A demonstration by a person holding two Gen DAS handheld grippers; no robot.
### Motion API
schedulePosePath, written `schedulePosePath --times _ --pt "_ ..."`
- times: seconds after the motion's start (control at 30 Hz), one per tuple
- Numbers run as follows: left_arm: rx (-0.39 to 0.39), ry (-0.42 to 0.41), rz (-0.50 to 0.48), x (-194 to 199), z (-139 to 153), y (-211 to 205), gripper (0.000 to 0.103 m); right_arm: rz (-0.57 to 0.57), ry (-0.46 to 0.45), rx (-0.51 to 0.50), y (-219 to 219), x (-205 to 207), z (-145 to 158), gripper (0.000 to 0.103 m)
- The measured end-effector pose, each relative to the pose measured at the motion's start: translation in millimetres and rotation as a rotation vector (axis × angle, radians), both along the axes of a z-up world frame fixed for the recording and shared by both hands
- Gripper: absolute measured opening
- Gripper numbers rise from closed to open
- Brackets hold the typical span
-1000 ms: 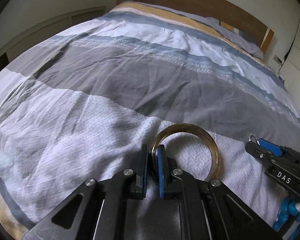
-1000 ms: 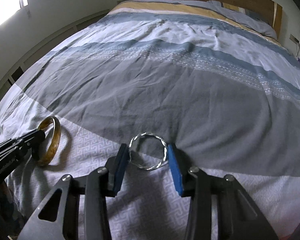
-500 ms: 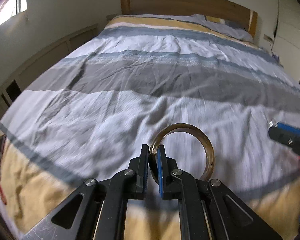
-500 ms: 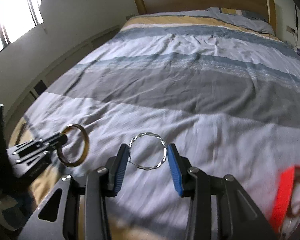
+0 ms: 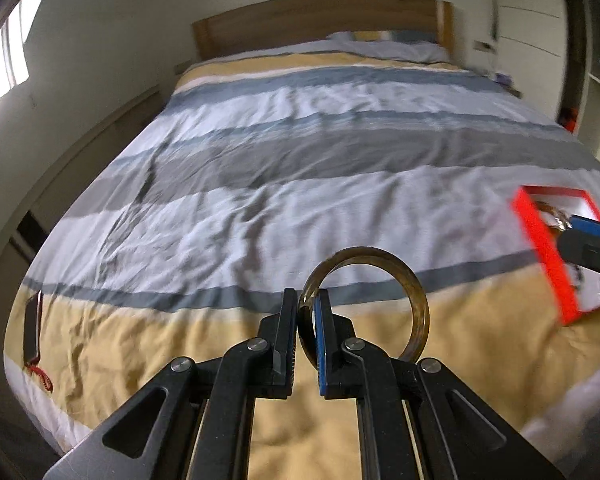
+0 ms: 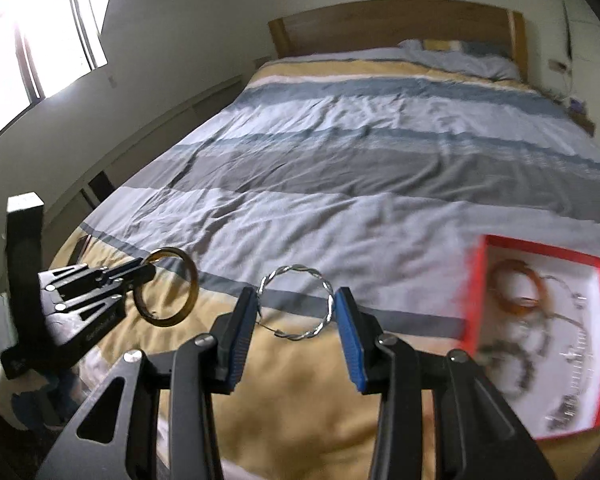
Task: Organize jewelry
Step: 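Carry the dark bangle and silver ring in both tools over the red box, then open both tools to drop the bangle and ring into the box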
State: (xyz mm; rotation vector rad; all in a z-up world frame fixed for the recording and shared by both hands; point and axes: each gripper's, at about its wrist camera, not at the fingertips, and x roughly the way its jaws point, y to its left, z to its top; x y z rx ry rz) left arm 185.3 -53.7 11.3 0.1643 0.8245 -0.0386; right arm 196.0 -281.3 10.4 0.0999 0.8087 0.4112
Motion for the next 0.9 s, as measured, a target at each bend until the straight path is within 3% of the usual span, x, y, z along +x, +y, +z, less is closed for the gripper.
schedulePosePath --times 0.23,0.47,0.7,0.9 --pt "-0.091 0.006 -0.162 -9 18 -95 0.008 -0.141 -0.005 -0.054 -98 -22 3 0.038" --pt "-0.121 0.065 -0.304 -4 -2 -201 0.008 -0.254 0.066 -0.12 -186 -21 -23 0.038" --pt "-0.064 0.155 -0.37 14 -46 -274 0.008 -0.218 0.134 -0.178 -218 -6 -58 0.038" --pt "0.002 0.207 -0.362 26 -77 -289 0.008 -0.154 0.161 -0.218 -223 5 -76 0.038"
